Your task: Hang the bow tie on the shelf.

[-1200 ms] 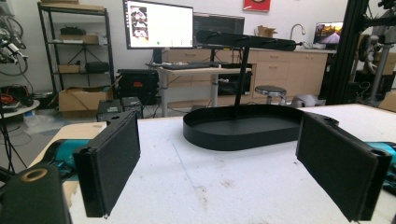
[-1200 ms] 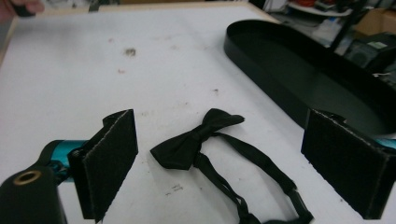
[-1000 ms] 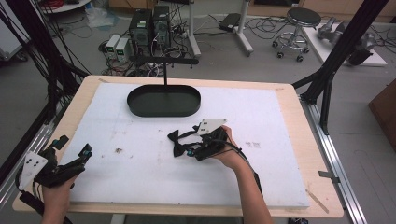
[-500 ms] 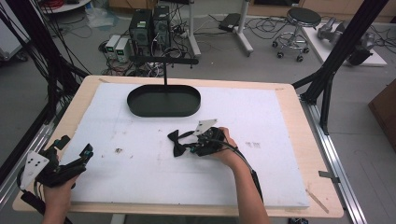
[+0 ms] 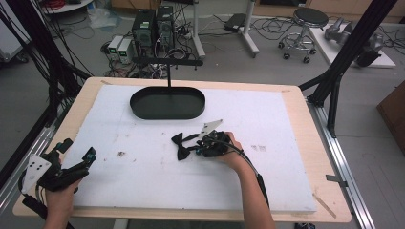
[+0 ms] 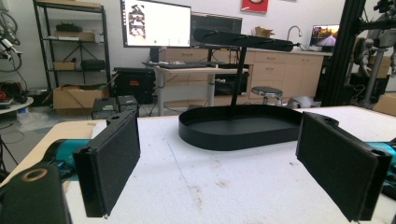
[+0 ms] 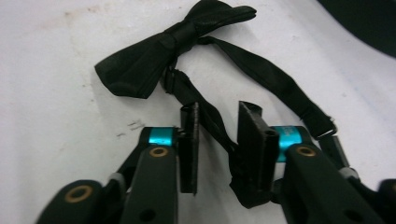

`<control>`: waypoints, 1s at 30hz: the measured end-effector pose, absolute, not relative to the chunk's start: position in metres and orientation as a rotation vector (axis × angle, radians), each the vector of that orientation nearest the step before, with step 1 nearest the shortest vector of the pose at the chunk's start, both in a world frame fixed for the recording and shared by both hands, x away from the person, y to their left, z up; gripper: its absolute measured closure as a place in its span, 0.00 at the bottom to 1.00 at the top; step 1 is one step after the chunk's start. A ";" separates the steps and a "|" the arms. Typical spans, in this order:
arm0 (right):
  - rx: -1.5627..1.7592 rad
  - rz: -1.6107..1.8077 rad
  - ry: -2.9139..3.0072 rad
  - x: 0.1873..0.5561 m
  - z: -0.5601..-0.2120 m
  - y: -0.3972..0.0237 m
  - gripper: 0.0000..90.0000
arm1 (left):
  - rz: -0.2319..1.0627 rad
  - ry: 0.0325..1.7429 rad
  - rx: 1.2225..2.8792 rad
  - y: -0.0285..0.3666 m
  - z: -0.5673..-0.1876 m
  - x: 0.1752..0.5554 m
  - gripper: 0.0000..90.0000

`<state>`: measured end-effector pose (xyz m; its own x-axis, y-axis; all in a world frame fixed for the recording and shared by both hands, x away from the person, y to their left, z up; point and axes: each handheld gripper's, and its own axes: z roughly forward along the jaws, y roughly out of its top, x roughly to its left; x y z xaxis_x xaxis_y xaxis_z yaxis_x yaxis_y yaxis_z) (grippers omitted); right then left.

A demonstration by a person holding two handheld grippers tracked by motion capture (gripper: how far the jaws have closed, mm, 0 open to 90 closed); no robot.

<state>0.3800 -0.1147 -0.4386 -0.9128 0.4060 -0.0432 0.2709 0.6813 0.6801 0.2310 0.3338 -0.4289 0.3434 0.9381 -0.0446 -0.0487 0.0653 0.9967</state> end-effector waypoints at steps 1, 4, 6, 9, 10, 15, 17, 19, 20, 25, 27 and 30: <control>0.563 1.057 2.715 0.380 -0.439 -0.115 0.86 | 0.938 0.934 1.271 0.334 -0.429 0.231 0.16; 0.567 1.070 2.729 0.379 -0.439 -0.114 0.97 | 0.939 0.935 1.271 0.334 -0.429 0.231 0.16; 0.558 1.059 2.714 0.378 -0.438 -0.113 0.98 | 0.939 0.937 1.270 0.334 -0.429 0.231 0.16; 0.570 1.054 2.688 0.377 -0.437 -0.113 0.98 | 0.939 0.936 1.269 0.334 -0.429 0.230 0.16; 0.586 1.078 2.660 0.377 -0.434 -0.115 0.98 | 0.939 0.936 1.269 0.335 -0.429 0.230 0.16; 0.580 1.156 2.576 0.375 -0.423 -0.119 0.98 | 0.937 0.938 1.263 0.335 -0.429 0.231 0.16; 0.579 1.212 2.499 0.372 -0.413 -0.122 0.98 | 0.936 0.936 1.263 0.335 -0.429 0.231 0.16; 0.580 1.248 2.445 0.370 -0.407 -0.124 0.98 | 0.936 0.935 1.263 0.334 -0.429 0.231 0.16; 0.579 1.260 2.412 0.369 -0.404 -0.125 0.98 | 0.935 0.936 1.263 0.334 -0.429 0.232 0.16; 0.604 1.357 2.299 0.367 -0.389 -0.132 0.98 | 0.933 0.935 1.268 0.333 -0.429 0.232 0.16; 0.606 1.380 2.249 0.366 -0.383 -0.135 0.98 | 0.931 0.935 1.268 0.332 -0.430 0.232 0.16; 0.624 1.412 2.201 0.365 -0.376 -0.139 0.98 | 0.930 0.934 1.269 0.332 -0.430 0.232 0.16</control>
